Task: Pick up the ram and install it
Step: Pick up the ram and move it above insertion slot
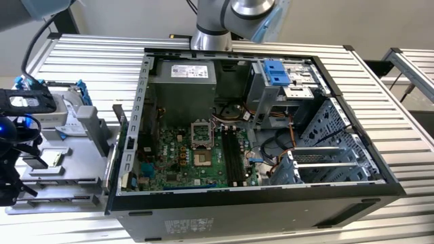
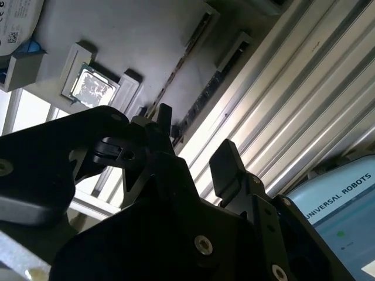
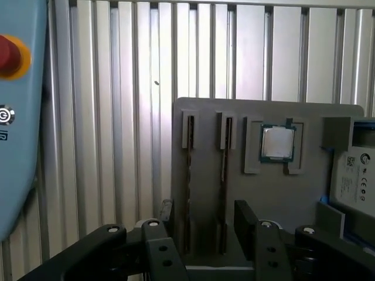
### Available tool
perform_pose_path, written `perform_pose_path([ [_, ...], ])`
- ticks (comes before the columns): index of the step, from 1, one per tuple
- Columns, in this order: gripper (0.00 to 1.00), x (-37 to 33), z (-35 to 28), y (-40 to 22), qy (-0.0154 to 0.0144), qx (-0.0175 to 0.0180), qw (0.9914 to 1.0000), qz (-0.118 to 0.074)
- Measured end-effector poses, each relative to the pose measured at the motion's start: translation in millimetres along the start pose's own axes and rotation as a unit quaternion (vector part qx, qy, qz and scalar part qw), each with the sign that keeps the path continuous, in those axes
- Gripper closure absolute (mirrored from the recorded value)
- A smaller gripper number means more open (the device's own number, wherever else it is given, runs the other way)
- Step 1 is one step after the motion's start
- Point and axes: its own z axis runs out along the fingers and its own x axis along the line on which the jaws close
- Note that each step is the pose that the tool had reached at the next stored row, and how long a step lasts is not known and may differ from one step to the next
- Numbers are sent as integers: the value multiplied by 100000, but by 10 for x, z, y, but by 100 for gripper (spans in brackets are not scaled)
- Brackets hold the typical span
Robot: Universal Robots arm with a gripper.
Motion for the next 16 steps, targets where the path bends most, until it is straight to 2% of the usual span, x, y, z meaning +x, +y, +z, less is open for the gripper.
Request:
perform_pose_path([
  [7,0,81,121,6,9,-6,100000,1],
  [16,0,97,286,70,8,0,100000,83],
])
